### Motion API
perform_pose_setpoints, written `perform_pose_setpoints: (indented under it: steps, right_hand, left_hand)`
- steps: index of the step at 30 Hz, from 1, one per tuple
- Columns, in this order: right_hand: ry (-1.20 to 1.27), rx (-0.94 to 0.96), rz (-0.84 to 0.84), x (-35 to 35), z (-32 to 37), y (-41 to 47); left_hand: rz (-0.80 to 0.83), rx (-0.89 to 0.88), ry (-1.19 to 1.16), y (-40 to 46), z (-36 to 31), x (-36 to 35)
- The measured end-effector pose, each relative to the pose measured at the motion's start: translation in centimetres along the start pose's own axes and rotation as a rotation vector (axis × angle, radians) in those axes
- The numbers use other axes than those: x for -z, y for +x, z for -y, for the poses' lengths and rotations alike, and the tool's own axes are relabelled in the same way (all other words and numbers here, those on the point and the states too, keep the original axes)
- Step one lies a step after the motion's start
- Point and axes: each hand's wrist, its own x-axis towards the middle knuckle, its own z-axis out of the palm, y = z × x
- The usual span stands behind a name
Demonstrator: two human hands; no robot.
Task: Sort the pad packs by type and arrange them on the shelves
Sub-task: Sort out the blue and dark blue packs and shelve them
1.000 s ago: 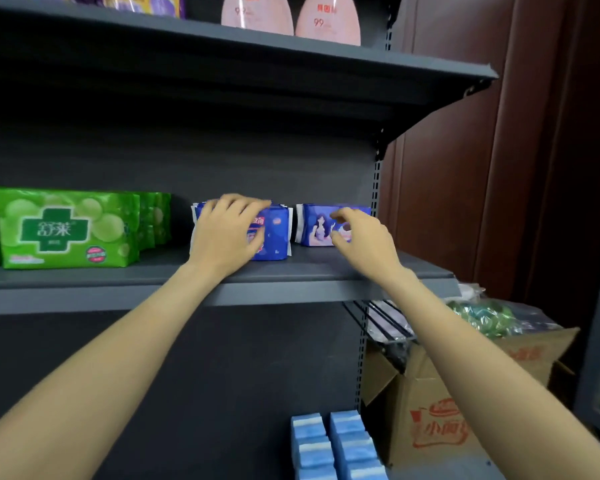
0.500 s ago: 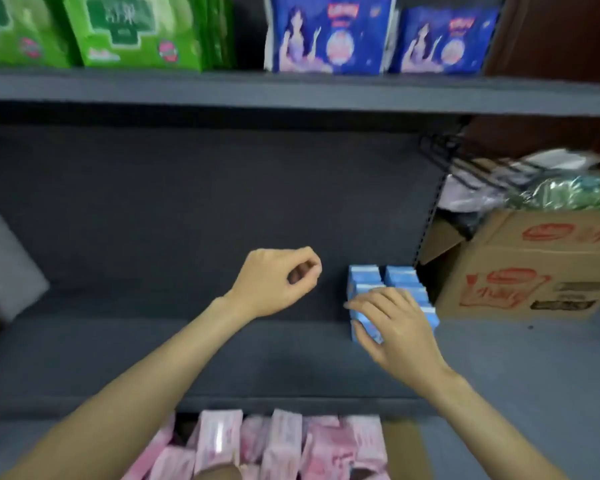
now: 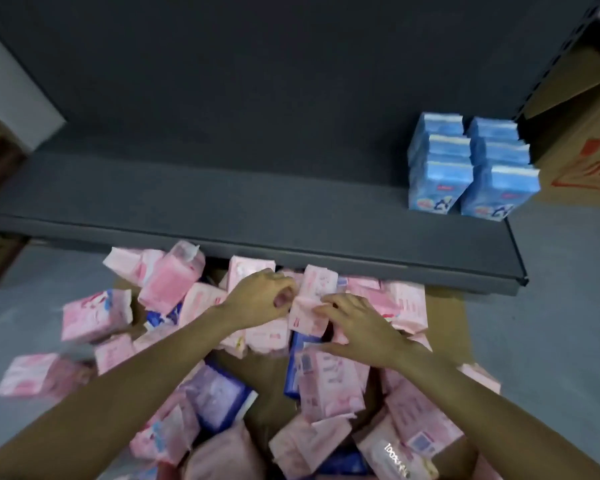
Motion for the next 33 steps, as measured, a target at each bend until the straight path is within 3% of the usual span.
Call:
perform_pose_setpoints:
  steps: [4, 7, 11, 18, 21, 24, 28, 33]
  right_hand:
    - [-0.262, 0.153, 0.005, -3.6, 2.7, 0.4]
    - [-0.230, 0.194, -0.034, -6.0, 3.1, -1.3]
    - [-0.118, -0.006, 0.093, -5.4, 0.5, -4.9]
    - [-0.326, -0.191, -0.218, -4.3, -0.8, -10.2]
    - [-0.288, -0.043, -0.287, -5.0, 1.3, -10.1]
    - [-0.199, 0.237, -0.064, -7.5, 3.9, -9.4]
    - [-0.326, 0.363, 0.140, -10.7, 5.7, -7.9]
    - [-0.374, 0.356, -0.072, -11.2, 6.5, -5.5]
  left_hand:
    - [-0.110, -0.012, 0.040, -4.5, 1.0, -5.0]
    - [-0.126, 0.024, 0.009, -7.1, 0.3, -7.4]
    - [0.104, -0.086, 0.066, -7.9, 0.1, -10.3]
    - [0.091, 0.059, 0.250, -4.8, -2.4, -14.1]
    - [0.059, 0.108, 0.380, -4.4, -3.1, -15.0]
    - [0.038, 0.109, 0.363, -4.1, -3.3, -15.3]
    - [0.110, 0.042, 0.387, -5.1, -2.1, -14.6]
    - [0.130, -0.027, 0.396, -7.4, -0.1, -13.8]
